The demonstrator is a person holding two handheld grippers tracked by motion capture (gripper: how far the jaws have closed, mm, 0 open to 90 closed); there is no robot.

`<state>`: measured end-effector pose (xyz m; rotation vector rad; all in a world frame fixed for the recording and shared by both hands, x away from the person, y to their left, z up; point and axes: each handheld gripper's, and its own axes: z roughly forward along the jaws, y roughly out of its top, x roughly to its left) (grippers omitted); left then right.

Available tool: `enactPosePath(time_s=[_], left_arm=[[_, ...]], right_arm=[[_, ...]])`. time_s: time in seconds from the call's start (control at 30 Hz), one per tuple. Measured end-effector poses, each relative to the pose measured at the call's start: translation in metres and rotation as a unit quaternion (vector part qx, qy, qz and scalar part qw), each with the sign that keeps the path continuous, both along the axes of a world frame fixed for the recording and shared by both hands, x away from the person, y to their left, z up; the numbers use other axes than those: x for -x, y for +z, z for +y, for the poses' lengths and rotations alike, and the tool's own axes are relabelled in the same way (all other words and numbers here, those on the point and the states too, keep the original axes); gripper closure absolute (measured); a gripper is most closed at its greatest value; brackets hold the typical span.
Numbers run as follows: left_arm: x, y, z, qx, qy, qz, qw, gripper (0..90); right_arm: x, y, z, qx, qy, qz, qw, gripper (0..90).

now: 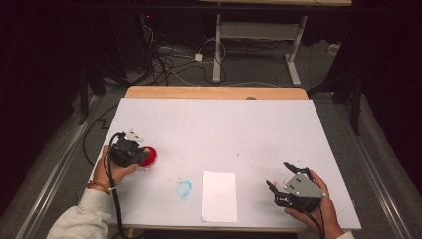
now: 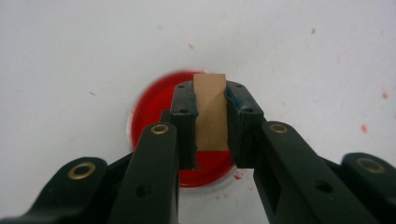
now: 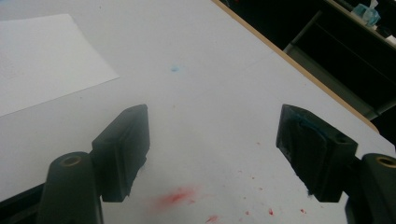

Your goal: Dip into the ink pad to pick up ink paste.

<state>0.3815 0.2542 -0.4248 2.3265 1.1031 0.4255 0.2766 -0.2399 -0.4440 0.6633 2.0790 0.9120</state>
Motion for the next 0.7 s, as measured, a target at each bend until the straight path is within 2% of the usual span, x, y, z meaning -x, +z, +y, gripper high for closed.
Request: enactPosePath(time_s=[0.07,0.13,0.2,0.3,0.5,0.7], left_arm=[[0.004,0.012,0.002,0.012,-0.001,-0.015,0.9998,73.5],[0.009,0.023,0.002,0.006,-0.004,-0.032,0.9995,73.5],[0.013,0.031,0.003,0.015,-0.006,-0.041,0.999,73.5],[0.015,0.037,0.004,0.012,0.0,-0.05,0.9987,73.5],[0.013,0.033,0.007,0.011,-0.001,-0.045,0.9989,73.5],[0.004,0.017,0.007,0.002,0.001,-0.021,0.9998,73.5]], right_arm=[[0.0,-0.001,0.001,0.002,0.0,0.002,1.0,26.0],[0.0,0.0,0.001,0.003,0.001,0.0,1.0,26.0],[0.001,0.0,0.0,0.002,0.001,-0.001,1.0,26.0],[0.001,0.0,0.0,0.001,0.001,-0.001,1.0,26.0],[0.0,-0.002,0.002,0.007,0.003,0.003,1.0,26.0],[-0.001,-0.002,0.001,0.008,0.002,0.004,1.0,26.0]])
